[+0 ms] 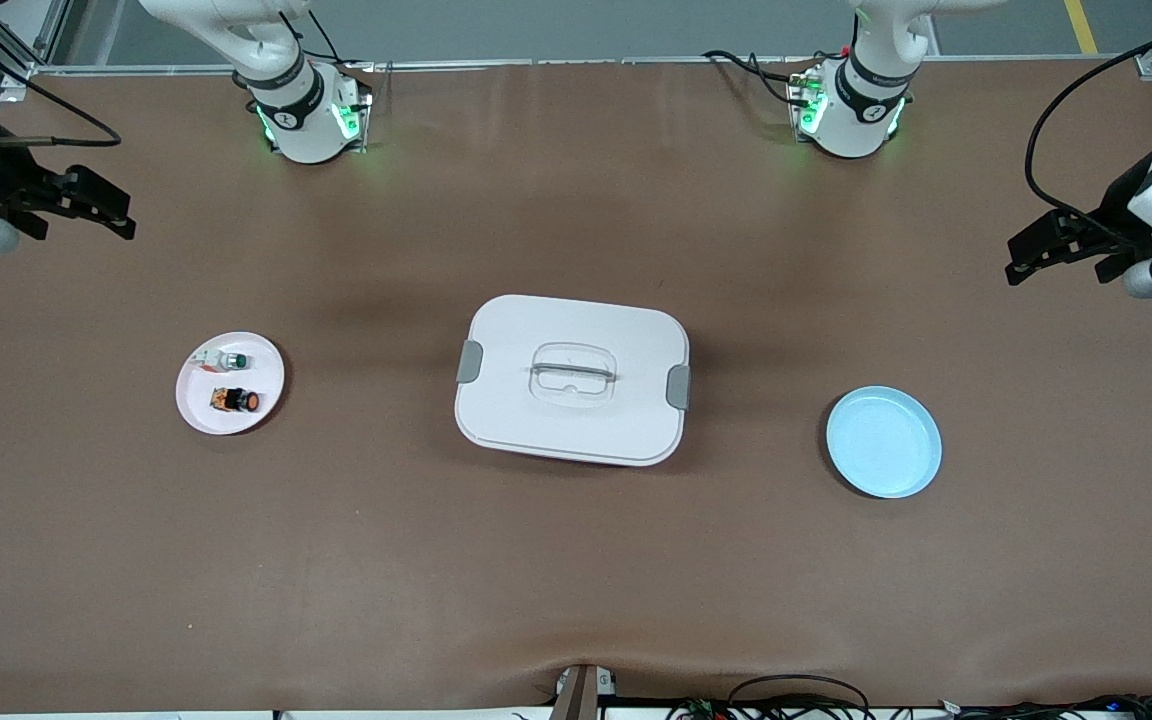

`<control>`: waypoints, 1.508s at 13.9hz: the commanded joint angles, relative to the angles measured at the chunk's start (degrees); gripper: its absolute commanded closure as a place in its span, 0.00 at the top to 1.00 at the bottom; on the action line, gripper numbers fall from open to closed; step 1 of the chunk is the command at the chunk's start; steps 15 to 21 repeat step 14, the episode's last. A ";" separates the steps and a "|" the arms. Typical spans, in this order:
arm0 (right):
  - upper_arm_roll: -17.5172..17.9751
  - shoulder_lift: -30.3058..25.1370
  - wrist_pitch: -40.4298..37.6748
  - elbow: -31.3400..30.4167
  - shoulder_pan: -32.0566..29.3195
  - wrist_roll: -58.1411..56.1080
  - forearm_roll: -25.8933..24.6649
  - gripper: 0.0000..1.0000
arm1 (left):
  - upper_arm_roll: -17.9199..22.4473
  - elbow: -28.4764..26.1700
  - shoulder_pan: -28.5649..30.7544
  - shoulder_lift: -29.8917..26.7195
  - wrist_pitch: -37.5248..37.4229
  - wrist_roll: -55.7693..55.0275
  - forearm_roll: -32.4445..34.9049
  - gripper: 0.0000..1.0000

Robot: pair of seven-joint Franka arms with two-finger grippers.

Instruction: Transfer orange switch to right arm and place

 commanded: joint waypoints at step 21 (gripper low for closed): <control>0.19 -1.15 2.00 0.04 -1.98 3.27 3.46 1.00 | 0.13 1.61 -0.05 0.71 -2.06 3.55 -0.62 1.00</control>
